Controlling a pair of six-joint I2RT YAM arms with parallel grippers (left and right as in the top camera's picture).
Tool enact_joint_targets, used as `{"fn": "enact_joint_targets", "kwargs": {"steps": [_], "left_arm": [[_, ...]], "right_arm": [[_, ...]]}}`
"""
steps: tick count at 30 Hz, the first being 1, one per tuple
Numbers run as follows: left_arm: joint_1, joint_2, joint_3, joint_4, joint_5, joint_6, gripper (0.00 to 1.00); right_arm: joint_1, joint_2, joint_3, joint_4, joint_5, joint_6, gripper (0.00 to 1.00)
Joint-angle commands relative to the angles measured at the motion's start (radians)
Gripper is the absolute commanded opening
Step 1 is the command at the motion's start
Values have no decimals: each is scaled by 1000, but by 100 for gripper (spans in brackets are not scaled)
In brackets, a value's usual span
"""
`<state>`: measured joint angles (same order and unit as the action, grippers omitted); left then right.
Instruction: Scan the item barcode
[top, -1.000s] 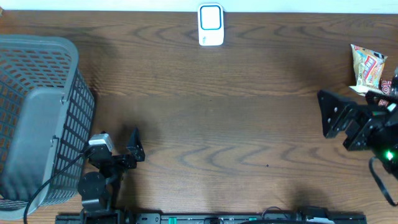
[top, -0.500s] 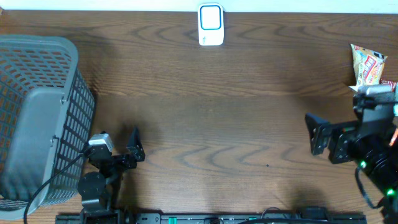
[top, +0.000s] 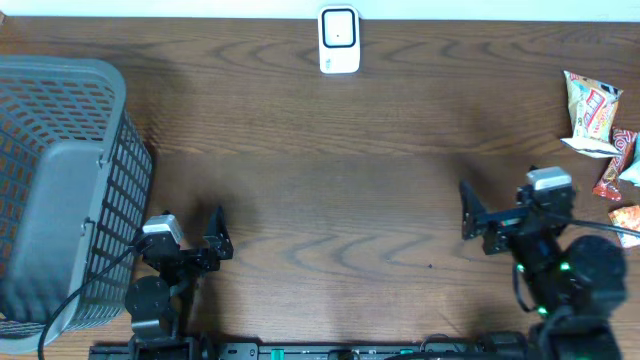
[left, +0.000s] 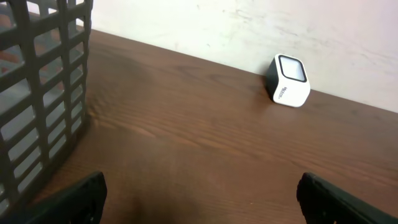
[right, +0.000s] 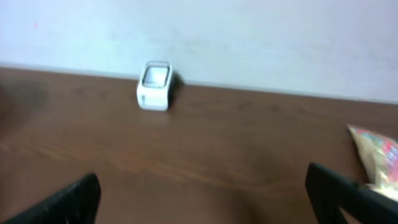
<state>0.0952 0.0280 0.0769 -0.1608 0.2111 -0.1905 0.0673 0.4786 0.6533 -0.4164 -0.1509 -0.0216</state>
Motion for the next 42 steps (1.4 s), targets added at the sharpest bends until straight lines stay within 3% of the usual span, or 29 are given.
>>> {"fn": "enact_joint_targets", "kwargs": {"steps": [1,2,6,15,22,31,42], "left_arm": [[-3,-3,-23,-11,6,-9,98],[-3,-3,-23,-11,6,-9,98],[-3,-3,-23,-11,6,-9,98],[-3,-3,-23,-11,6,-9,98],[-3,-3,-23,-11,6,-9,98],[-3,-3,-23,-11,6,-9,98],[-3,-3,-23,-11,6,-9,98]], "right_arm": [[20,-75,-159,150,2,55,99],[19,-130,-251,254,3,74,99],[19,-274,-413,393,2,78,99],[-24,-458,-568,428,4,80,99],[-34,-474,-648,449,55,79,99],[-36,-474,-648,341,111,58,99],[-106,-474,-648,344,107,58,99]]}}
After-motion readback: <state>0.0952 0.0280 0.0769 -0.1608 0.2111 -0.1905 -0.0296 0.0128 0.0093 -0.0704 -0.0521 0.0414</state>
